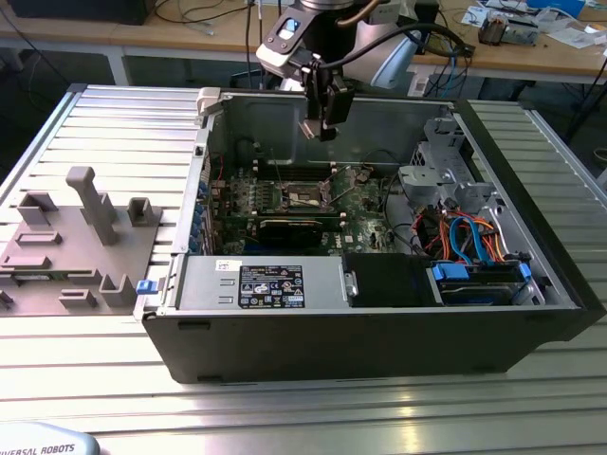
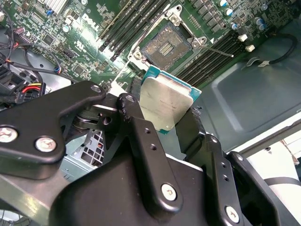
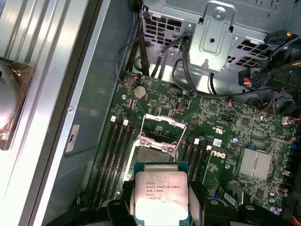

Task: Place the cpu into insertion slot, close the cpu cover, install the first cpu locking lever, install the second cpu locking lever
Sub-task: 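Place the cpu into insertion slot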

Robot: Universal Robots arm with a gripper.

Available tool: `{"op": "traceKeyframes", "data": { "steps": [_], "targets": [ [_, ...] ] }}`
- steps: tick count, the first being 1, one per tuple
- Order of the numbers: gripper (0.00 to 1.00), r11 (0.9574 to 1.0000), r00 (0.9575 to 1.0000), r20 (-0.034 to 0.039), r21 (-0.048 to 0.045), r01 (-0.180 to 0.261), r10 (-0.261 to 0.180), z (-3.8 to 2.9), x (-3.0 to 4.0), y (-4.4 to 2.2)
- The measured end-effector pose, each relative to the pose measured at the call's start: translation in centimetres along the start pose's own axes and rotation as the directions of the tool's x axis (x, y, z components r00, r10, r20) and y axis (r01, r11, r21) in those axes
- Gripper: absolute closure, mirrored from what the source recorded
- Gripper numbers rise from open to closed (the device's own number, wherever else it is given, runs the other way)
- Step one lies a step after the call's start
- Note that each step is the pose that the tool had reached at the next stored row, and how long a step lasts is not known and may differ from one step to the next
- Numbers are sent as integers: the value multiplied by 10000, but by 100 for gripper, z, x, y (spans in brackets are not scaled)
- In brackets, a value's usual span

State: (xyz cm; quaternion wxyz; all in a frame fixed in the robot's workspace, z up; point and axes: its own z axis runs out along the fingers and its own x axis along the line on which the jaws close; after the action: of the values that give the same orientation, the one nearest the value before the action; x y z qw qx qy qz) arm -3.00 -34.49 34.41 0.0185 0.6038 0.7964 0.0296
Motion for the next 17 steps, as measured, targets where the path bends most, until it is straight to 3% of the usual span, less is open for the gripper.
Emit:
{"op": "traceKeyframes", "data": {
  "steps": [17],
  "targets": [
    [46,9997,9997,16,-2,-227,227,41,0,-3]
  ]
}}
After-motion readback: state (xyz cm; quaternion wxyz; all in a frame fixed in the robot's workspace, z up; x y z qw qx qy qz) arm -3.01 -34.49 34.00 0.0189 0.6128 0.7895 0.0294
